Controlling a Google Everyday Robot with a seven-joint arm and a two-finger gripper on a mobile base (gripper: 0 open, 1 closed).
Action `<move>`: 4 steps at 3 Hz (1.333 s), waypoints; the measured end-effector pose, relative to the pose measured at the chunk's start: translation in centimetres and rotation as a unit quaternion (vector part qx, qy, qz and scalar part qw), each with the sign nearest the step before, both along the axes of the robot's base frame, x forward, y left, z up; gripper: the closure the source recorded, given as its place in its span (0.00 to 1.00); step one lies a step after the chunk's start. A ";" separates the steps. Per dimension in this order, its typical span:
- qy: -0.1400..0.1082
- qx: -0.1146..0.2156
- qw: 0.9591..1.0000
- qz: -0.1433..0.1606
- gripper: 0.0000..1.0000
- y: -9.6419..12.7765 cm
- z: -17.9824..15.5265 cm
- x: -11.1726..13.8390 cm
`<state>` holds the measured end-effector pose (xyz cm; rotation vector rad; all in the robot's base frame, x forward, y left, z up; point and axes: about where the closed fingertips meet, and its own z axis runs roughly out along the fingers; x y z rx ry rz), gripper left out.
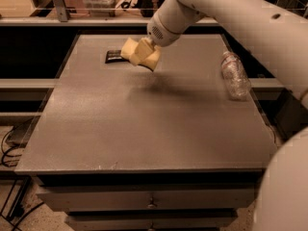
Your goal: Move sponge near rxbar chocolate
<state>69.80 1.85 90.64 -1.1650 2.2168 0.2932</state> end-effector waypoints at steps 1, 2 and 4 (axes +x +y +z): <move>-0.004 -0.025 1.000 -0.010 0.82 2.3 -1.0 2.7; -0.008 -0.046 0.999 -0.028 0.60 2.8 -2.0 4.8; -0.014 -0.074 0.995 -0.068 0.12 1.1 -2.8 6.9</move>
Offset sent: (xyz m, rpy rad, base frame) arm 0.0751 0.0301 -0.0275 -0.1411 -0.0338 -0.1098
